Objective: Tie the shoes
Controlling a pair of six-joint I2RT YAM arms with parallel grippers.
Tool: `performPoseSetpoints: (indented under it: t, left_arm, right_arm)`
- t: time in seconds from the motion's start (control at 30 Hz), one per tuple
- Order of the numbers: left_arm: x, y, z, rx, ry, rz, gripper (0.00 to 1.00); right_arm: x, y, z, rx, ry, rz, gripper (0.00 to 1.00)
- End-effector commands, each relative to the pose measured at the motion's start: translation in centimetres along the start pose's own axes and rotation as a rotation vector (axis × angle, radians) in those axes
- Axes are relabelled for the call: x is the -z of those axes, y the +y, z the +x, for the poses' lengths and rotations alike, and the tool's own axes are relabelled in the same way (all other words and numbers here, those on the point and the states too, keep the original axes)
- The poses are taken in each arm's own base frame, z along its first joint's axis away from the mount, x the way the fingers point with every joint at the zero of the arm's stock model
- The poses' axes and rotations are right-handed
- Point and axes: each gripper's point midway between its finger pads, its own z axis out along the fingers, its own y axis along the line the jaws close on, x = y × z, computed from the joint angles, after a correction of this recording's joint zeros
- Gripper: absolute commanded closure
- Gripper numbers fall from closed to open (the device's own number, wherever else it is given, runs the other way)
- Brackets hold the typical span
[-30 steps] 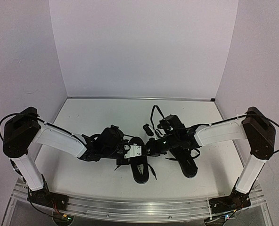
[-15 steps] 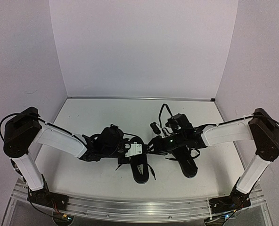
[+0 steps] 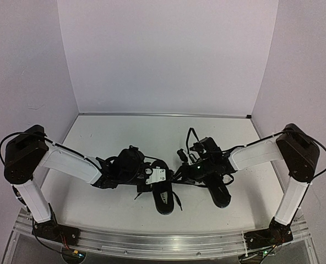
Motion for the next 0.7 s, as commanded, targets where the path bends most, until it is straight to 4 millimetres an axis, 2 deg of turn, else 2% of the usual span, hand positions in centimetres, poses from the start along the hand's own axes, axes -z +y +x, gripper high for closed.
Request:
performPoseSetpoints:
  t: [0.0, 0.4, 0.67]
  left_arm:
    - [0.8, 0.0, -0.9, -0.016, -0.023, 0.007, 1.0]
    - [0.9, -0.2, -0.8, -0.039, -0.013, 0.008, 1.0]
    - [0.7, -0.6, -0.5, -0.046, -0.004, 0.016, 1.0]
  right_arm:
    - [-0.2, 3.1, -1.3, 0.074, -0.011, -0.092, 0.85]
    - [-0.9, 4.0, -1.0, 0.067, 0.013, -0.165, 0.88]
    - [-0.8, 5.0, -0.9, 0.052, 0.023, -0.223, 0.86]
